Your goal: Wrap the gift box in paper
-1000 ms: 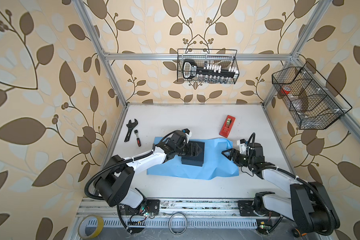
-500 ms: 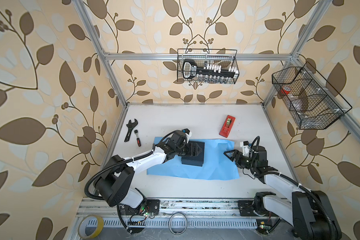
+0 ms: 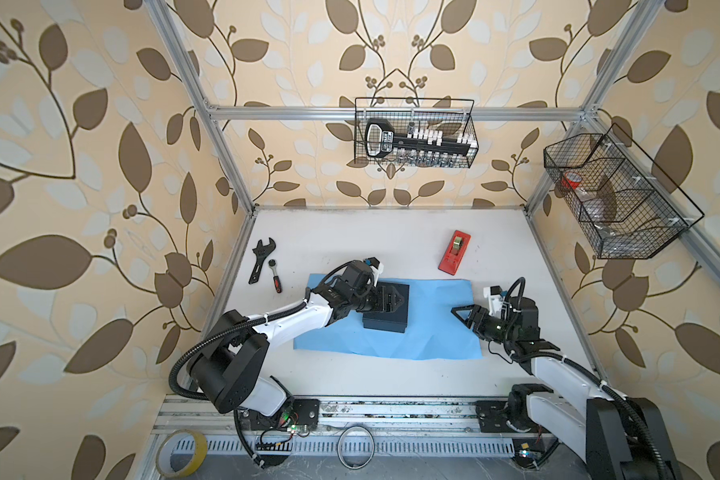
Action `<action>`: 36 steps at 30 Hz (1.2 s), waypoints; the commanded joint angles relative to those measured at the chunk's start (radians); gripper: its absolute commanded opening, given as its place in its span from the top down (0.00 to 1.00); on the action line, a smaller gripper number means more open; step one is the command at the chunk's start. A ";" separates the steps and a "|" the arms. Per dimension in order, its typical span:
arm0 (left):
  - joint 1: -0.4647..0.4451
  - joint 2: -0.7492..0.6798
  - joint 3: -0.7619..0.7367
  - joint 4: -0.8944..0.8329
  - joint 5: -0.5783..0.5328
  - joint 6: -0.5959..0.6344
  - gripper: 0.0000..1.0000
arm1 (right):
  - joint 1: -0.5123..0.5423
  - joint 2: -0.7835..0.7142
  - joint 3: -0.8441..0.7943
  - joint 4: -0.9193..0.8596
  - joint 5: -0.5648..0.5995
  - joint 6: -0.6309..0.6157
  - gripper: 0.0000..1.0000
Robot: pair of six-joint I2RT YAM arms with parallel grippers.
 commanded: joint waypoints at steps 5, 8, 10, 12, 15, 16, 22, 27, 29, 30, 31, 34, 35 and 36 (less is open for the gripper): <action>-0.004 0.016 0.000 -0.100 -0.014 0.007 0.17 | 0.004 -0.054 -0.005 0.002 -0.044 -0.026 0.52; -0.004 0.011 0.034 -0.104 0.002 -0.003 0.15 | 0.044 -0.065 0.008 0.023 -0.051 -0.014 0.53; -0.004 0.006 0.057 -0.109 0.009 -0.007 0.15 | 0.082 -0.065 0.022 0.029 -0.027 -0.006 0.55; -0.004 -0.002 0.077 -0.119 0.011 -0.008 0.15 | 0.120 -0.057 0.041 0.016 0.004 -0.007 0.58; -0.003 -0.015 0.095 -0.130 0.014 -0.009 0.15 | 0.154 -0.042 0.059 0.006 0.031 -0.014 0.61; -0.005 -0.019 0.098 -0.133 0.015 -0.011 0.15 | 0.162 -0.037 0.061 0.008 0.036 -0.013 0.62; -0.004 -0.019 0.111 -0.141 0.023 -0.017 0.16 | 0.202 -0.030 0.071 -0.006 0.084 -0.038 0.73; -0.021 -0.052 0.130 -0.130 0.031 -0.041 0.16 | 0.248 -0.043 0.081 0.003 0.118 -0.031 0.77; -0.033 -0.050 0.143 -0.122 0.029 -0.056 0.16 | 0.272 -0.042 0.087 0.021 0.130 -0.021 0.78; -0.035 -0.050 0.149 -0.118 0.032 -0.064 0.17 | 0.280 -0.038 0.090 0.029 0.135 -0.016 0.78; -0.039 -0.049 0.156 -0.113 0.031 -0.071 0.17 | 0.293 -0.033 0.096 0.034 0.140 -0.011 0.78; -0.054 -0.039 0.182 -0.104 0.031 -0.082 0.18 | 0.328 -0.023 0.113 0.045 0.157 -0.003 0.78; -0.062 -0.034 0.194 -0.104 0.030 -0.082 0.18 | 0.339 -0.018 0.116 0.057 0.164 0.003 0.77; -0.069 -0.033 0.204 -0.106 0.029 -0.082 0.18 | 0.347 -0.016 0.117 0.065 0.168 0.009 0.77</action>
